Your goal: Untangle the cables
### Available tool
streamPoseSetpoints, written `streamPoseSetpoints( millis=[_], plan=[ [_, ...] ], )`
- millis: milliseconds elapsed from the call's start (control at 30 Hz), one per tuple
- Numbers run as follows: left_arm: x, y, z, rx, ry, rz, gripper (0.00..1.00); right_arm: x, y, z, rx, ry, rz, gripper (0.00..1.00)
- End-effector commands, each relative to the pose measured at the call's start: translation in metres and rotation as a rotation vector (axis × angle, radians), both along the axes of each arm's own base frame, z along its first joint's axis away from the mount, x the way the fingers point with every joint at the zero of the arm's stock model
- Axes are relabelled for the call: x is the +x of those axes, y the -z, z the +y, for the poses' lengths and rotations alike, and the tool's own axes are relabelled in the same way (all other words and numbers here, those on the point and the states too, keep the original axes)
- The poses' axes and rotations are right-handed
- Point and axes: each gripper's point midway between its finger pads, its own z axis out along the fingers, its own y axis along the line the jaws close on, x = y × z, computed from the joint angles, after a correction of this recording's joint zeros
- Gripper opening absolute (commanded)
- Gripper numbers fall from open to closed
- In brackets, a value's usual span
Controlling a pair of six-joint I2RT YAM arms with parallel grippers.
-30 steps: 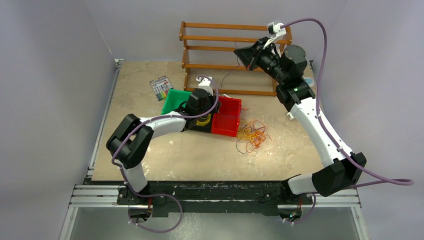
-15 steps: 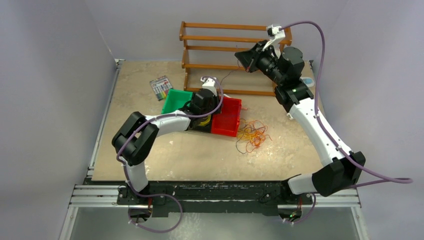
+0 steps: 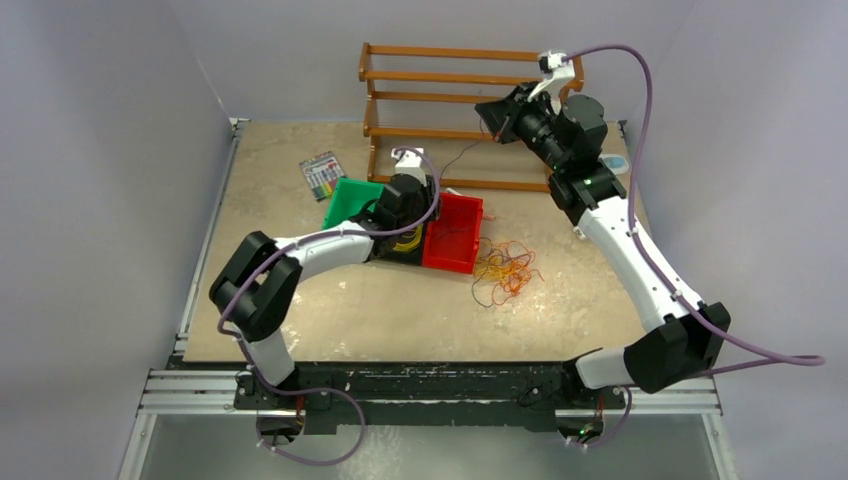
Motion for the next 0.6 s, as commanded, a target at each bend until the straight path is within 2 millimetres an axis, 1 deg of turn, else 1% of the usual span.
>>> streamPoseSetpoints(
  millis=[0, 167, 233, 300, 367, 433, 567],
  plan=[
    [0.000, -0.045, 0.023, -0.057, -0.103, -0.091, 0.32, -0.005, -0.019, -0.011, 0.026, 0.044, -0.048, 0.00],
    [-0.013, -0.050, 0.041, -0.054, -0.130, -0.109, 0.32, -0.010, -0.014, -0.014, 0.024, 0.054, -0.031, 0.00],
    [-0.017, -0.056, 0.053, -0.069, -0.167, -0.133, 0.32, -0.014, -0.013, -0.016, 0.018, 0.055, -0.019, 0.00],
    [-0.018, -0.057, 0.063, -0.059, -0.210, -0.144, 0.32, -0.019, -0.012, -0.017, 0.009, 0.053, -0.012, 0.00],
    [-0.015, -0.057, 0.068, -0.040, -0.231, -0.146, 0.33, -0.025, -0.009, -0.018, 0.004, 0.045, -0.001, 0.00],
    [-0.011, -0.059, 0.068, -0.023, -0.233, -0.146, 0.33, -0.031, -0.003, -0.017, -0.001, 0.025, 0.020, 0.00],
    [0.001, -0.065, 0.069, -0.010, -0.239, -0.156, 0.33, -0.042, 0.026, -0.009, -0.012, -0.034, 0.099, 0.00]
  ],
)
